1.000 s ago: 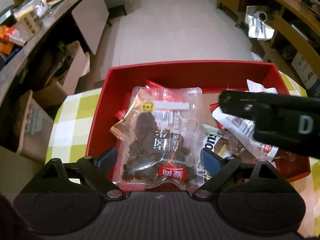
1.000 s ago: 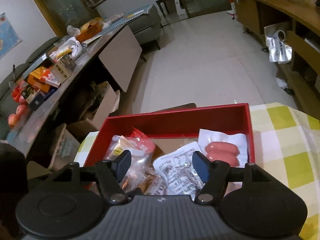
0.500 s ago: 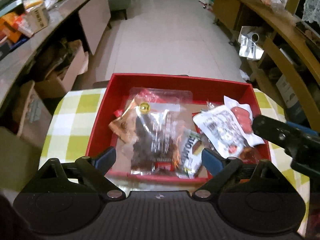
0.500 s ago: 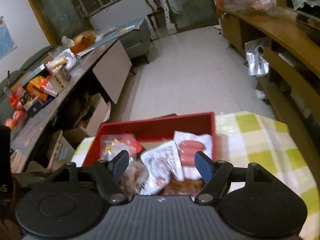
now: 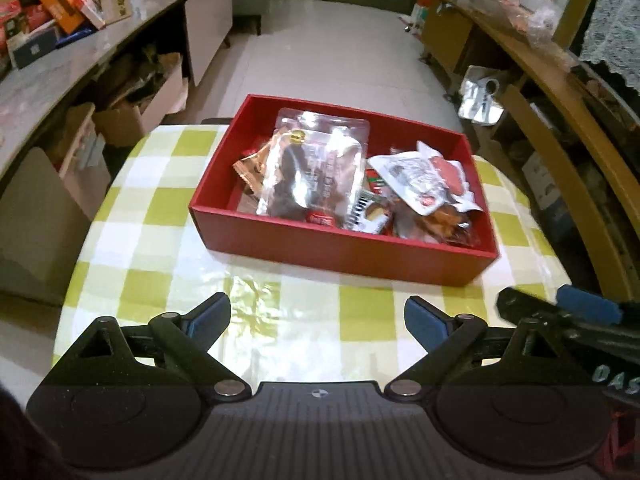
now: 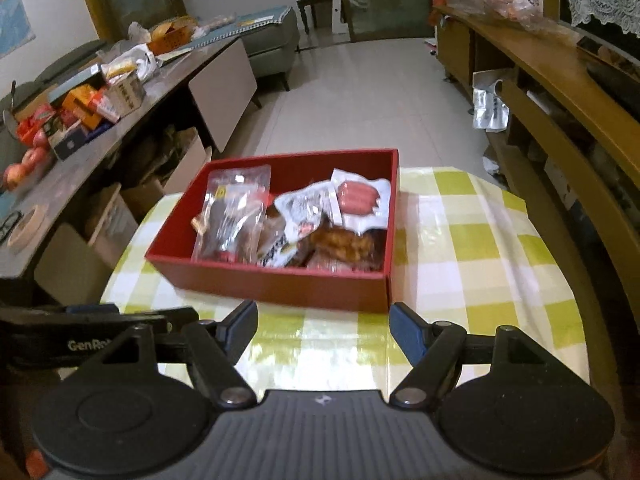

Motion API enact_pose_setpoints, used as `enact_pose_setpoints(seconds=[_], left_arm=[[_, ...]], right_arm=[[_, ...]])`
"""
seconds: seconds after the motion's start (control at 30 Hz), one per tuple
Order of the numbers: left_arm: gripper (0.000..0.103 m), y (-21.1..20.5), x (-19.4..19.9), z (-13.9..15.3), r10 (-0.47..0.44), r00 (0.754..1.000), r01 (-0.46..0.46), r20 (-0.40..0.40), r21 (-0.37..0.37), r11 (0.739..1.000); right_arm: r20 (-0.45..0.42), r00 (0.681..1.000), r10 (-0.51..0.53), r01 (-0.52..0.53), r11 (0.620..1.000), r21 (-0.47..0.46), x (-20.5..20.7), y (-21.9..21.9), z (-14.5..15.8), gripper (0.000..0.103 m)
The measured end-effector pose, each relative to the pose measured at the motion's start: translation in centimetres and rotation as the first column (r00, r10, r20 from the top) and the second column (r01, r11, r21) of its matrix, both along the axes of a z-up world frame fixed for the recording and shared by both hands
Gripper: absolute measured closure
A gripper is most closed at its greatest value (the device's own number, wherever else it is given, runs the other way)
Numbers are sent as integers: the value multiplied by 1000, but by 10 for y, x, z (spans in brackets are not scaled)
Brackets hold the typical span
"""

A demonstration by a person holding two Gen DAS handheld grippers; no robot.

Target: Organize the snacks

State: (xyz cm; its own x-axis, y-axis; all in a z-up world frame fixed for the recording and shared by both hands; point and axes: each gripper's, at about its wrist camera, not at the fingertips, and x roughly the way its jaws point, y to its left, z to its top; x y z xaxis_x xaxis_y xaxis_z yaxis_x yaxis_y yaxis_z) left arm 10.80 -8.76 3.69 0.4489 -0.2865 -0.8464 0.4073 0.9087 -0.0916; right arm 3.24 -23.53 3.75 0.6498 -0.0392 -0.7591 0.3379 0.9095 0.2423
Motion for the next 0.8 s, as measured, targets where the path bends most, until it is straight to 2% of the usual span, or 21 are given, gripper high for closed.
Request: enact_pose_setpoints(seconds=[0.17, 0.3, 0.53, 0.8], left_arm=[[7, 4, -21, 9, -8, 998, 7, 63, 4, 1000], [0, 7, -30, 12, 9, 996, -11, 94, 14, 1000], [0, 13, -37, 6, 16, 996, -19, 84, 32, 999], [0, 14, -41, 7, 17, 994, -23, 112, 52, 998]], right_arm=[[27, 1000, -7, 7, 1000, 22, -19, 2, 6, 25], [36, 999, -2, 1, 999, 33, -26, 4, 8, 25], [15, 1000, 17, -18, 1000, 24, -28, 9, 3, 25], [14, 1000, 24, -24, 999, 24, -28, 10, 1, 24]])
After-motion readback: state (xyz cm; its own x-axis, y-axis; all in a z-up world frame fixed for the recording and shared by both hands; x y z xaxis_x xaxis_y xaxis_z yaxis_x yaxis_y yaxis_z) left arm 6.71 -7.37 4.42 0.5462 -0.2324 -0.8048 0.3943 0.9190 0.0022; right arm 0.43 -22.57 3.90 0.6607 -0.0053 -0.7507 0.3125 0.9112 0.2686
